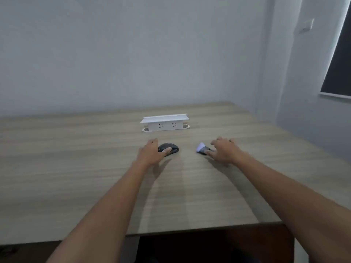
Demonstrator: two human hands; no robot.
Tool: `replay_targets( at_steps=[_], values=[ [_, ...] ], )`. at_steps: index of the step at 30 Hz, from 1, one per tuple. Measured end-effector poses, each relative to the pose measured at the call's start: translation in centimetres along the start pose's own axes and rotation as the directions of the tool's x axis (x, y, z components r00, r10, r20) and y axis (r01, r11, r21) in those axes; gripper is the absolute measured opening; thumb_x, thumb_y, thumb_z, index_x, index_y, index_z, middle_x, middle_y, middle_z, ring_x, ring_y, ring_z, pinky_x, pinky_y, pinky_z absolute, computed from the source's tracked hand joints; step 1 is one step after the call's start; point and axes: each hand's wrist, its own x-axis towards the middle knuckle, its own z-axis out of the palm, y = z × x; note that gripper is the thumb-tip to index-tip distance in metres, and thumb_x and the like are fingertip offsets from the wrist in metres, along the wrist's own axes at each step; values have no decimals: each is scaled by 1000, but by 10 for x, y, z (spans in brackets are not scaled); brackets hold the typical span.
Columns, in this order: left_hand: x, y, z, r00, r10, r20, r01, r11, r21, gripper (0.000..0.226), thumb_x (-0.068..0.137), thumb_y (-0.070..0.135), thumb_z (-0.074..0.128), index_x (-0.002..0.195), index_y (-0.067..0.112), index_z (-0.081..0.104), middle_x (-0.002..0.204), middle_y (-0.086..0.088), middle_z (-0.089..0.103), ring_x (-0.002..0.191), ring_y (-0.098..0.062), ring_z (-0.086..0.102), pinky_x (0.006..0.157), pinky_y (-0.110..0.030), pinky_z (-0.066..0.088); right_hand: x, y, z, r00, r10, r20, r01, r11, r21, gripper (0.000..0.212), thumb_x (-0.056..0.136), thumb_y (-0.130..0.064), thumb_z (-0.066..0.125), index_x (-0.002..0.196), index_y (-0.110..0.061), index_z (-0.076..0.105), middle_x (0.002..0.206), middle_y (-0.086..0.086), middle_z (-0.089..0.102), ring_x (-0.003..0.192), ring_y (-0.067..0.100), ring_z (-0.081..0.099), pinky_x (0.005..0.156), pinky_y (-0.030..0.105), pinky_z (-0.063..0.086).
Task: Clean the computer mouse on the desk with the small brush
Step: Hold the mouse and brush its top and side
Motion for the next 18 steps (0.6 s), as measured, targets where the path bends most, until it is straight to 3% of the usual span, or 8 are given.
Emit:
replay_targets(
  at_steps=[4, 10, 13, 18],
  values=[
    [6, -6, 8, 1000, -4, -21, 4, 1000, -11, 60, 89, 63, 53, 119, 12, 52, 122, -9, 55, 114, -30, 56, 94, -42, 41, -4, 7, 14, 996, -33, -78, 33, 999, -12, 45, 90, -56, 53, 103, -16, 68, 106, 3, 57, 105, 24, 56, 93, 37, 32],
    [13, -6, 14, 999, 16, -34, -17, 1000, -26, 44, 88, 59, 59, 97, 17, 49, 98, -1, 49, 99, -29, 57, 84, -39, 42, 1, 12, 18, 993, -49, -109, 54, 998, 43, 38, 90, -53, 58, 95, -18, 72, 96, -2, 51, 98, 23, 57, 88, 35, 32],
    [18, -6, 17, 999, 30, -43, -32, 999, -44, 42, 87, 56, 62, 93, 16, 51, 95, -4, 54, 94, -30, 58, 80, -39, 43, 6, 15, 19, 991, -63, -119, 75, 992, 99, 30, 89, -45, 62, 93, -17, 72, 93, -4, 50, 97, 23, 59, 85, 35, 35],
    [24, -9, 21, 997, 40, -67, -46, 996, -83, 41, 89, 49, 63, 102, 10, 60, 104, -10, 63, 97, -31, 59, 83, -40, 47, 15, 18, 18, 996, -28, -89, 46, 977, 207, 22, 86, -34, 71, 90, -13, 70, 94, 0, 51, 93, 24, 59, 78, 31, 39]
  ],
)
